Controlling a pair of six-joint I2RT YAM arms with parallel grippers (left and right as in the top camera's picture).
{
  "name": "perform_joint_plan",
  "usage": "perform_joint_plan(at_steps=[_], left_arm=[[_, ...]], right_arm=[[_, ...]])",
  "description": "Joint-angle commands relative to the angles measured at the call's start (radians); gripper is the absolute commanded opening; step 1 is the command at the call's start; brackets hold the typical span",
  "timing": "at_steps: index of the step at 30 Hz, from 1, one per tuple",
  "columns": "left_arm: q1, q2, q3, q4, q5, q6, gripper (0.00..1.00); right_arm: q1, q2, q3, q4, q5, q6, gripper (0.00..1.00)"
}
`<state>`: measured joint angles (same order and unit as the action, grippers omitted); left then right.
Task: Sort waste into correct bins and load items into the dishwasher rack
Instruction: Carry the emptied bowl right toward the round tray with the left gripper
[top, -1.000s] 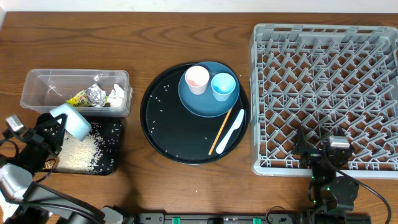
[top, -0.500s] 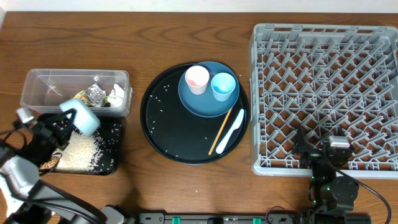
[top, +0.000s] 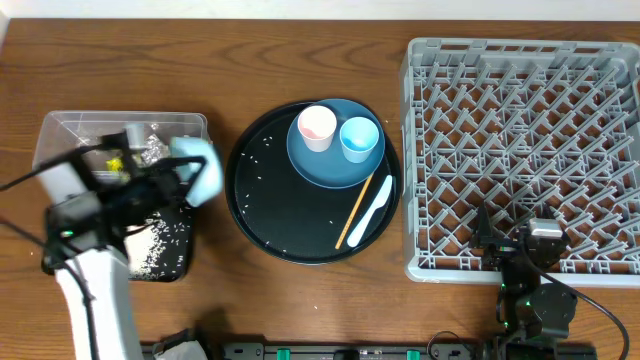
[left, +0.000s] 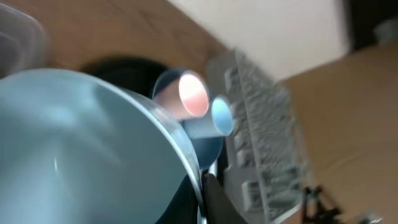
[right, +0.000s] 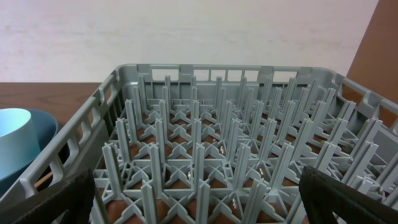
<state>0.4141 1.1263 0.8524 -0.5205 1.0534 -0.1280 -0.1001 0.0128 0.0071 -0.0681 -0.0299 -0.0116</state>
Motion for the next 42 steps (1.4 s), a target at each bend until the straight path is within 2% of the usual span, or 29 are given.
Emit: perform_joint_plan(at_steps=[1, 11, 14, 19, 24, 28, 31, 35, 39, 42], left_arm=[[-0.176, -0.027, 0.020, -0.033, -0.368, -0.018, 0.06], [-0.665, 0.054, 0.020, -0.032, -0.863, -0.064, 0.06], [-0.745, 0.085, 0.020, -0.030, -0.929, -0.078, 0.06], [-0.830, 0.115, 0.020, 0.003, -0.914, -0.078, 0.06], [-0.867, 0.112, 0.021, 0.041, -0.811, -0.053, 0.06], [-0.891, 0.113, 0.021, 0.027, -0.819, -0.049, 0.06], [-0.911, 0.114, 0.021, -0.003, -0.830, 0.042, 0.06], [-0.940, 0.114, 0.021, -0.032, -0.916, 0.072, 0.06], [-0.981, 0.114, 0.021, -0.055, -1.076, 0.071, 0.06], [-1.014, 0.109, 0.034, -0.054, -1.137, 0.018, 0.06]], right_arm=[[0.008, -0.002, -0.002, -0.004, -0.004, -0.009, 0.99], [0.008, -0.002, -0.002, -0.004, -0.004, -0.008, 0.99], [0.008, -0.002, -0.002, -0.004, -0.004, -0.008, 0.99], [0.008, -0.002, -0.002, -0.004, -0.004, -0.008, 0.99], [0.008, -0.002, -0.002, -0.004, -0.004, -0.008, 0.99], [0.008, -0.002, -0.002, -0.004, -0.004, -0.008, 0.99], [0.008, -0.002, -0.002, -0.004, -0.004, -0.008, 0.99], [0.008, -0.002, -0.002, -0.004, -0.004, -0.008, 0.99], [0.008, -0.002, -0.002, -0.004, -0.004, -0.008, 0.99], [0.008, -0.002, -0.002, -0.004, -0.004, -0.009, 0.99]])
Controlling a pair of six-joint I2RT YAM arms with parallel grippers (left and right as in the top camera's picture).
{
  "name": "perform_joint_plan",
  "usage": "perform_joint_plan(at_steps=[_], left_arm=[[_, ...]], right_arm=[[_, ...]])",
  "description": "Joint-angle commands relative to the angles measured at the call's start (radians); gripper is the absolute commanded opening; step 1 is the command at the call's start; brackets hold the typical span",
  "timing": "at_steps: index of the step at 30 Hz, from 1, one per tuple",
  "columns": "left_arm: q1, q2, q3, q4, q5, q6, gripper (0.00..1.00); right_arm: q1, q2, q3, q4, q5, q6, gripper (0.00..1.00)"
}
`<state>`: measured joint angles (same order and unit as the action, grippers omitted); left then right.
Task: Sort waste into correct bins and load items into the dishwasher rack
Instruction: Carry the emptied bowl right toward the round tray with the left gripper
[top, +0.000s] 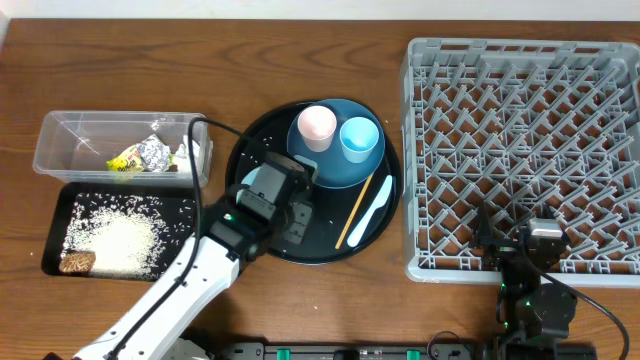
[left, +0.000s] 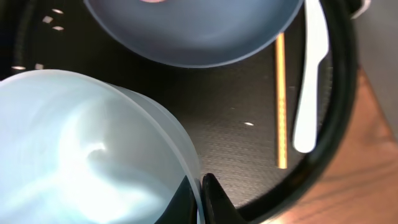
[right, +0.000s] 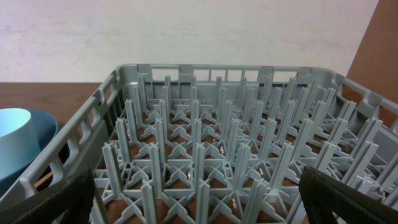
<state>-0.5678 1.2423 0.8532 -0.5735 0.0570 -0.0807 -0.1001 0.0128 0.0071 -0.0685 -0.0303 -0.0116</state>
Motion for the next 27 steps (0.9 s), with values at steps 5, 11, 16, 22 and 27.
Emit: perform_joint_plan(at_steps=[5, 11, 16, 22, 27], left_arm=[[-0.040, -0.037, 0.104, 0.000, -0.124, -0.177, 0.06], [-0.040, -0.092, 0.219, 0.006, -0.091, -0.308, 0.06], [-0.039, -0.150, 0.256, 0.024, -0.092, -0.455, 0.06], [-0.037, -0.193, 0.256, 0.078, -0.091, -0.801, 0.06], [-0.037, -0.201, 0.256, 0.166, -0.090, -0.879, 0.06]], right_arm=[[0.008, -0.002, -0.002, -0.003, -0.003, -0.009, 0.99], [0.008, -0.002, -0.002, -0.003, -0.003, -0.008, 0.99], [0.008, -0.002, -0.002, -0.003, -0.004, -0.008, 0.99], [0.008, -0.002, -0.002, -0.003, -0.005, -0.007, 0.99], [0.008, -0.002, -0.002, 0.008, -0.145, 0.188, 0.99]])
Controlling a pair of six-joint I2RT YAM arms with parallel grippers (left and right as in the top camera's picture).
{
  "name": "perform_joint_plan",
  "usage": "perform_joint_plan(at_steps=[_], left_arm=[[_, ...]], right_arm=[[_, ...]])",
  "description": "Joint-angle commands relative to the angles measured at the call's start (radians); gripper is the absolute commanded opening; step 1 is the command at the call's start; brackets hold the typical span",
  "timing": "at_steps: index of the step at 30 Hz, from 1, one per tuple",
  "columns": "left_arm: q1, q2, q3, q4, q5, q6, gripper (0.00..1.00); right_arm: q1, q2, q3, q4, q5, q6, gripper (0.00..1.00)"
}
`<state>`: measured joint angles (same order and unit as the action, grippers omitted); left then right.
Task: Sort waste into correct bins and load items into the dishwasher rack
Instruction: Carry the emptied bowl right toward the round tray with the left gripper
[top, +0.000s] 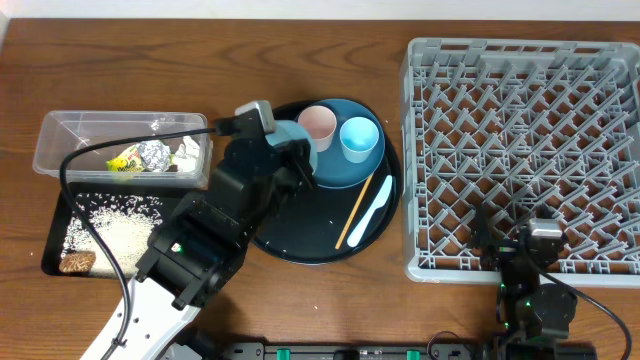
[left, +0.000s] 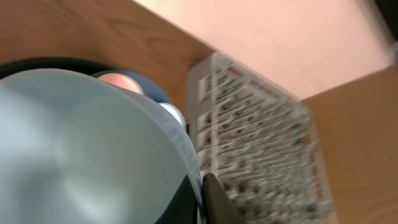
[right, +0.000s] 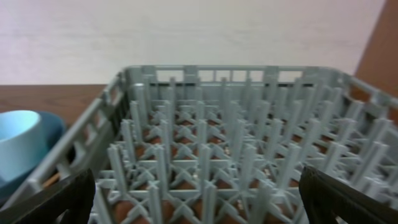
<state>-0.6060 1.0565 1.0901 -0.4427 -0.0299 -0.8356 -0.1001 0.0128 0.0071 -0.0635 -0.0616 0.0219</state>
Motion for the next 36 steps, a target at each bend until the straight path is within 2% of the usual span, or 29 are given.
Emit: perform_joint_plan(at_steps=[1, 5, 7, 9, 11, 17, 22, 28, 33, 36], left_arm=[[0.002, -0.015, 0.019, 0.054, 0.003, -0.124, 0.06], [0.002, -0.011, 0.019, 0.109, 0.105, -0.109, 0.06], [0.001, -0.008, 0.019, 0.128, 0.172, 0.019, 0.06], [0.002, 0.000, 0.019, 0.128, 0.257, 0.214, 0.06], [0.002, 0.006, 0.019, 0.089, 0.302, 0.331, 0.06], [0.002, 0.008, 0.019, -0.089, 0.306, 0.707, 0.06], [0.002, 0.008, 0.018, -0.220, 0.277, 1.016, 0.06], [0.002, 0.010, 0.018, -0.367, 0.000, 1.026, 0.06], [0.002, 0.028, 0.017, -0.437, -0.111, 1.026, 0.06], [0.000, 0.039, 0.015, -0.446, -0.111, 1.046, 0.06]], right_arm=[[0.008, -0.002, -0.002, 0.007, -0.158, 0.254, 0.99], [0.008, -0.002, -0.002, 0.023, -0.256, 0.554, 0.99], [0.008, -0.001, -0.002, 0.021, -0.314, 0.557, 0.99], [0.008, 0.000, -0.001, 0.022, -0.348, 0.557, 0.99], [0.008, 0.001, 0.002, 0.021, -0.351, 0.556, 0.99], [0.008, 0.029, 0.100, 0.002, -0.369, 0.535, 0.99], [0.008, 0.204, 0.319, -0.106, -0.370, 0.405, 0.99], [0.008, 0.572, 0.676, -0.305, -0.491, 0.310, 0.99], [0.008, 0.903, 1.065, -0.679, -0.514, 0.238, 0.99], [0.008, 1.051, 1.269, -0.888, -0.506, 0.182, 0.99]])
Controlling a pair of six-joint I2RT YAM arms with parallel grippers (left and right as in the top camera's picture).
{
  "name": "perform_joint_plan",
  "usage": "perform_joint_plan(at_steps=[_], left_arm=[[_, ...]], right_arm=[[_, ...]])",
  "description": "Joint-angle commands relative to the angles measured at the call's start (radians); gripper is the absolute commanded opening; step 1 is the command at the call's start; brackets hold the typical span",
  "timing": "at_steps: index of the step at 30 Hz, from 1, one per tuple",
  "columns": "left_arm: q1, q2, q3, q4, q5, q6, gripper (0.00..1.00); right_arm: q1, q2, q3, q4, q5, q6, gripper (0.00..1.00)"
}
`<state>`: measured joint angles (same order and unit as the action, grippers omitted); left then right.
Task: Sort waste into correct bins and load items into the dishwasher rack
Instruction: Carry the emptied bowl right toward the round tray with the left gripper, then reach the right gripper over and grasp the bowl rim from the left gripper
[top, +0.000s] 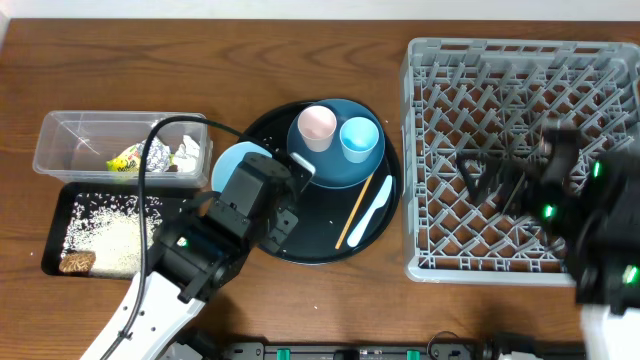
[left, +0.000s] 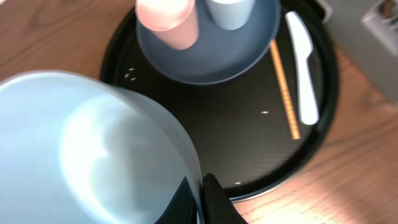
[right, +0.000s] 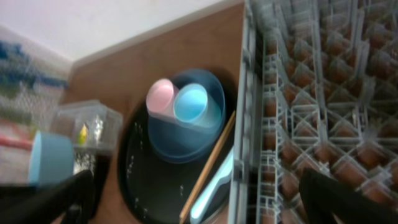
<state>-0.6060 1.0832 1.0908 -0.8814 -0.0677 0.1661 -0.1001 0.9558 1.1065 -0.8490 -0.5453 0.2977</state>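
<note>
My left gripper (left: 202, 198) is shut on the rim of a light blue bowl (left: 93, 149), held over the left part of the round black tray (top: 300, 235). On the tray a blue plate (top: 333, 165) carries a pink cup (top: 317, 125) and a blue cup (top: 359, 136). A wooden chopstick (top: 354, 211) and a white plastic utensil (top: 374, 210) lie beside the plate. My right gripper (right: 199, 205) hangs open above the grey dishwasher rack (top: 520, 80), looking down on rack and tray.
A clear bin (top: 75, 135) with wrappers stands at the left. In front of it is a black bin (top: 170, 262) with rice and a food scrap. Crumbs dot the black tray. The left arm's cable arches over the clear bin.
My right arm has risen from the rack's front edge to high above the rack, jaws still open. The left gripper with the bowl has shifted from beside the plate to the tray's left edge.
The left gripper first held the light blue bowl over the bins at the left. Then it held the bowl over the black tray, then close to the plate and cups, and now over the tray's left side. The right arm rested by the rack until it rose.
</note>
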Motion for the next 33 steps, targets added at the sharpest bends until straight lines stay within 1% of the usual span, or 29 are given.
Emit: perform_joint_plan(at_steps=[1, 3, 5, 10, 12, 14, 16, 17, 20, 21, 22, 26, 28, 30, 33], left_arm=[[0.000, 0.015, 0.014, -0.008, -0.063, 0.051, 0.06], [0.000, 0.022, 0.014, -0.007, 0.021, 0.106, 0.05], [0.000, 0.026, 0.014, -0.004, 0.119, 0.156, 0.06], [0.000, 0.027, 0.014, 0.010, 0.501, 0.305, 0.06], [0.000, 0.029, 0.014, 0.011, 0.649, 0.369, 0.06], [0.000, 0.035, 0.014, 0.010, 0.765, 0.425, 0.06], [0.000, 0.047, 0.014, 0.005, 0.848, 0.476, 0.06], [0.000, 0.054, 0.014, 0.000, 0.882, 0.501, 0.06], [0.000, 0.086, 0.014, -0.012, 0.953, 0.573, 0.06], [0.000, 0.098, 0.014, -0.016, 0.965, 0.591, 0.06], [0.000, 0.129, 0.014, -0.021, 0.992, 0.625, 0.06], [0.000, 0.184, 0.014, -0.023, 1.025, 0.653, 0.06], [0.000, 0.198, 0.014, -0.023, 1.026, 0.666, 0.06], [0.000, 0.199, 0.014, -0.019, 1.046, 0.669, 0.06], [0.000, 0.193, 0.014, -0.006, 1.070, 0.676, 0.06]], right_arm=[[0.008, 0.156, 0.235, -0.167, -0.019, -0.108, 0.99], [0.008, 0.222, 0.321, -0.208, -0.018, -0.127, 0.99], [0.005, 0.257, 0.367, -0.244, -0.003, -0.175, 0.99], [-0.003, 0.266, 0.375, -0.302, -0.007, -0.328, 0.99], [-0.021, 0.266, 0.380, -0.327, 0.009, -0.329, 0.99], [-0.049, 0.266, 0.383, -0.347, 0.010, -0.316, 0.99], [-0.079, 0.267, 0.385, -0.364, -0.026, -0.310, 0.93], [-0.092, 0.268, 0.385, -0.371, -0.056, -0.310, 0.89], [-0.108, 0.282, 0.389, -0.418, -0.141, -0.319, 0.73], [-0.108, 0.295, 0.399, -0.445, -0.144, -0.333, 0.68], [-0.103, 0.335, 0.428, -0.513, -0.142, -0.377, 0.64], [-0.080, 0.444, 0.509, -0.665, -0.111, -0.477, 0.64], [-0.069, 0.504, 0.547, -0.728, -0.082, -0.487, 0.67], [-0.053, 0.562, 0.576, -0.783, -0.080, -0.506, 0.66], [-0.016, 0.619, 0.581, -0.822, -0.080, -0.531, 0.66]])
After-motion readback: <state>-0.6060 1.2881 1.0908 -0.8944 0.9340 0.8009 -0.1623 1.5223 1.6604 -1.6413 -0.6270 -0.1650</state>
